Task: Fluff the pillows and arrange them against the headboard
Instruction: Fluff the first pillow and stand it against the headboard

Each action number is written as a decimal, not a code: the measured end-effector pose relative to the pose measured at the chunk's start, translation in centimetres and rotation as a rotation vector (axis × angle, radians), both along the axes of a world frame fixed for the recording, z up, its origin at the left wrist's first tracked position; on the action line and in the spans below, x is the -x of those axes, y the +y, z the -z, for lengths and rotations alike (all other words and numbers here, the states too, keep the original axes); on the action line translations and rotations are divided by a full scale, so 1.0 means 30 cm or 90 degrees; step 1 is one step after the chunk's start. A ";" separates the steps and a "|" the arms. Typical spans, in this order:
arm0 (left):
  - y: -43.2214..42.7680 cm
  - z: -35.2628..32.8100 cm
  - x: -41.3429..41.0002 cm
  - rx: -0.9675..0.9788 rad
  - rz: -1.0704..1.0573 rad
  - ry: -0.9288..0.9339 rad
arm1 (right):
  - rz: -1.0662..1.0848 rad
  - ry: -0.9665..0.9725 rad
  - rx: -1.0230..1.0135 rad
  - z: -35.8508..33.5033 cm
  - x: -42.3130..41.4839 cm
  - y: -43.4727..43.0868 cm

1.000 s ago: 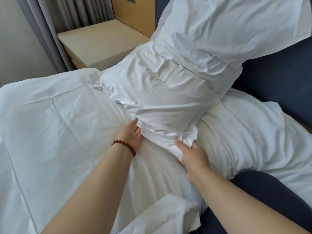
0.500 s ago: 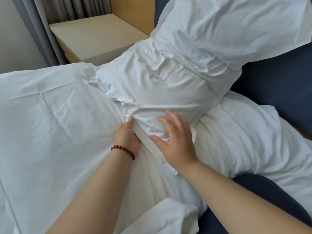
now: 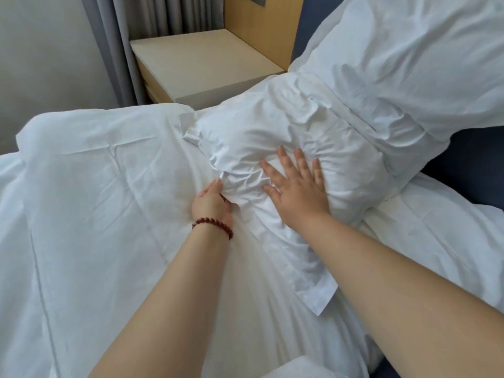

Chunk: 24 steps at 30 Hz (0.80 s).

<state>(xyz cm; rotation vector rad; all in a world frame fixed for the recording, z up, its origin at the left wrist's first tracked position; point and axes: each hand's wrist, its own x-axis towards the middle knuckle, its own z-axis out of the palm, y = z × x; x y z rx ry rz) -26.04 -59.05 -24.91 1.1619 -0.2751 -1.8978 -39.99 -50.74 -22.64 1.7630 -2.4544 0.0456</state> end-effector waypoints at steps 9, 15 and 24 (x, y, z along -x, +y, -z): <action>-0.129 0.016 -0.025 0.062 0.176 0.024 | -0.034 0.041 0.099 -0.003 -0.026 -0.033; -0.258 -0.019 -0.031 0.052 0.184 0.060 | -0.026 0.050 0.078 0.007 0.011 -0.103; -0.326 0.063 -0.053 0.129 0.091 0.154 | -0.081 0.090 0.102 -0.030 -0.048 -0.205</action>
